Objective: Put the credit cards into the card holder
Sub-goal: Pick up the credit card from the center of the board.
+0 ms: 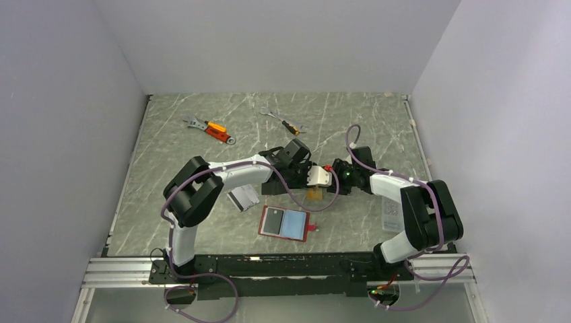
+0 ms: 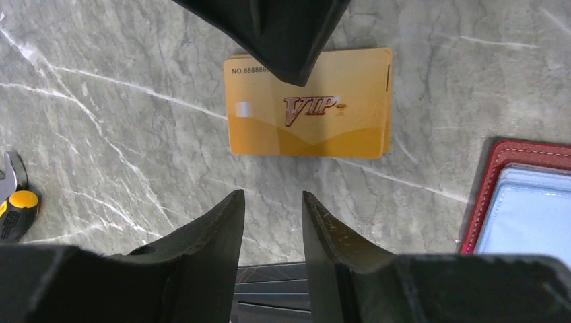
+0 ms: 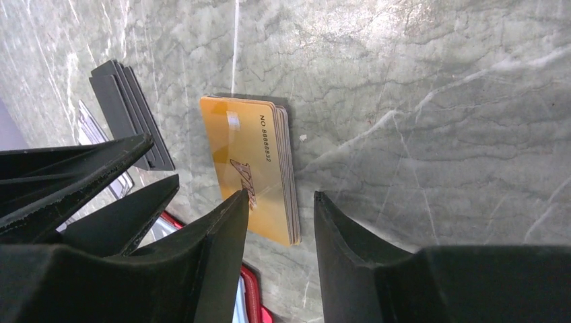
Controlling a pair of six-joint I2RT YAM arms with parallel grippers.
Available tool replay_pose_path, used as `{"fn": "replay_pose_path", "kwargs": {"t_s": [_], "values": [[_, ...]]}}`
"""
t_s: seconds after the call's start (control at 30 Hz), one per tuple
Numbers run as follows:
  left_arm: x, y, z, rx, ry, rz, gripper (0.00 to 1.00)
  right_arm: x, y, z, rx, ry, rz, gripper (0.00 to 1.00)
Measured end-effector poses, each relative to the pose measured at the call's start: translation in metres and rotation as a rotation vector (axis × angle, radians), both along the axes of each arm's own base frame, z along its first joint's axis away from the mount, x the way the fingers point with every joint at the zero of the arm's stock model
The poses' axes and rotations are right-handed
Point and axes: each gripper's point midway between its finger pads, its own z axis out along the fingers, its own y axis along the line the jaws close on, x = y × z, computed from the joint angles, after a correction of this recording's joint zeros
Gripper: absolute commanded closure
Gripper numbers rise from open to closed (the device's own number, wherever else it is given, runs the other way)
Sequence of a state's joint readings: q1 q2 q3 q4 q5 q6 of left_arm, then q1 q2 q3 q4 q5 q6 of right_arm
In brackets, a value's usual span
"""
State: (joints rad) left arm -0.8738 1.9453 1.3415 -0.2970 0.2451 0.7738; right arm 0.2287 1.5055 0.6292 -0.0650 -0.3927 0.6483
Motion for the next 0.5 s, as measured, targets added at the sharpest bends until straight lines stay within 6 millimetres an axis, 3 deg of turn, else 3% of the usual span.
{"fn": "replay_pose_path", "kwargs": {"t_s": [0.5], "values": [[-0.0002, -0.01, -0.004, -0.004, -0.007, -0.018, 0.62, 0.0047, 0.0038, -0.0014, 0.028, -0.029, -0.005, 0.61]]}}
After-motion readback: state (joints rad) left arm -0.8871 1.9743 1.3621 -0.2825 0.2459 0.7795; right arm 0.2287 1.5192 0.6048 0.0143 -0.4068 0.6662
